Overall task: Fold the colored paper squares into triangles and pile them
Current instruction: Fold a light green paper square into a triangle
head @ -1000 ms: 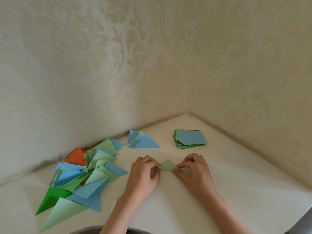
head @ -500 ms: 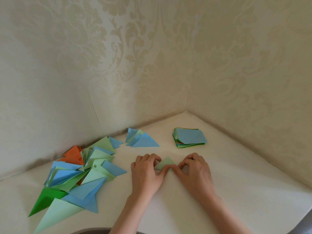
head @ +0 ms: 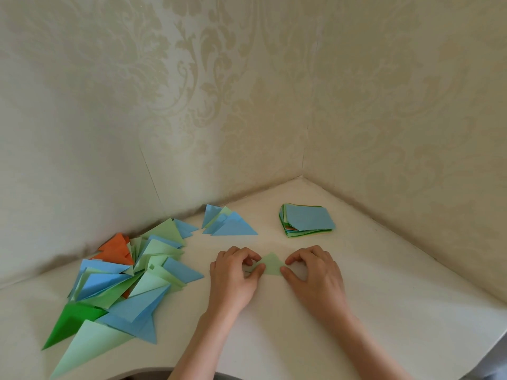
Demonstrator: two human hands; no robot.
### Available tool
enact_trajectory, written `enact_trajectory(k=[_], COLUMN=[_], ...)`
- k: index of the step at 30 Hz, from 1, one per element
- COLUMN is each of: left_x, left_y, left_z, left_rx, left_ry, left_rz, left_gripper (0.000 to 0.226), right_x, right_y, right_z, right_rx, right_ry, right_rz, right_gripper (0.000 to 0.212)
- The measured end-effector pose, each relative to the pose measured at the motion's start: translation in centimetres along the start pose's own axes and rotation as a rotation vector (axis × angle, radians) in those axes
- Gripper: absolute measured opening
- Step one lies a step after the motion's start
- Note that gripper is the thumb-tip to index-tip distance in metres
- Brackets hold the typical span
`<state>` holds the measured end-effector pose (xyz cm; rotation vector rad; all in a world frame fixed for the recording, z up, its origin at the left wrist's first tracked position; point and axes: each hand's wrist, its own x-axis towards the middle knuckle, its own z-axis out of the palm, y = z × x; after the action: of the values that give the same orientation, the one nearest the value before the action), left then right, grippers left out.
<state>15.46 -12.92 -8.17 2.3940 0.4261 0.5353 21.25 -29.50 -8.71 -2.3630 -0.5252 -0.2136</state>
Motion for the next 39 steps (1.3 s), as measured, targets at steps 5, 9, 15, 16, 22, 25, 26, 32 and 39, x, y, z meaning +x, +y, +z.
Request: enact_trajectory(k=[5, 9, 15, 16, 22, 25, 26, 32, 39], left_x=[0.2, 0.1, -0.4, -0.7, -2.0, -1.3, -1.1, -1.2, 1.5], left_y=[-0.8, -1.0, -0.8, -0.6, 1.2, 1.5, 1.5, 0.9, -2.0], left_z=[-0.7, -1.0, -0.9, -0.7, 0.8, 0.8, 0.7, 0.8, -0.8], left_rx=[-0.128, -0.193, -0.182, -0.114, 0.044, -0.035, -0.052, -0.080, -0.149], left_ry=[-0.034, -0.031, 0.052, 0.089, 0.137, 0.048, 0.027, 0.037, 0.221], left_rz=[0.016, 0.025, 0.019, 0.050, 0.079, -0.021, -0.038, 0.061, 0.016], left_gripper=[0.016, 0.024, 0.027, 0.024, 0.020, 0.031, 0.030, 0.019, 0.011], right_x=[0.0, -0.2, -0.2, -0.2, -0.2, -0.2, -0.2, -0.2, 0.9], right_y=[0.1, 0.2, 0.0, 0.0, 0.0, 0.1, 0.1, 0.2, 0.3], right_z=[-0.4, -0.6, -0.6, -0.6, -0.4, -0.4, -0.4, -0.4, -1.3], right_rx=[0.054, 0.083, 0.089, 0.090, 0.086, 0.083, 0.084, 0.107, 0.183], right_ry=[-0.038, -0.053, -0.041, -0.033, -0.018, -0.018, -0.020, -0.007, 0.075], right_rz=[-0.001, -0.007, 0.009, 0.008, -0.002, -0.007, -0.007, -0.024, -0.016], right_gripper=[0.014, 0.016, 0.015, 0.015, 0.012, 0.011, 0.010, 0.008, 0.012])
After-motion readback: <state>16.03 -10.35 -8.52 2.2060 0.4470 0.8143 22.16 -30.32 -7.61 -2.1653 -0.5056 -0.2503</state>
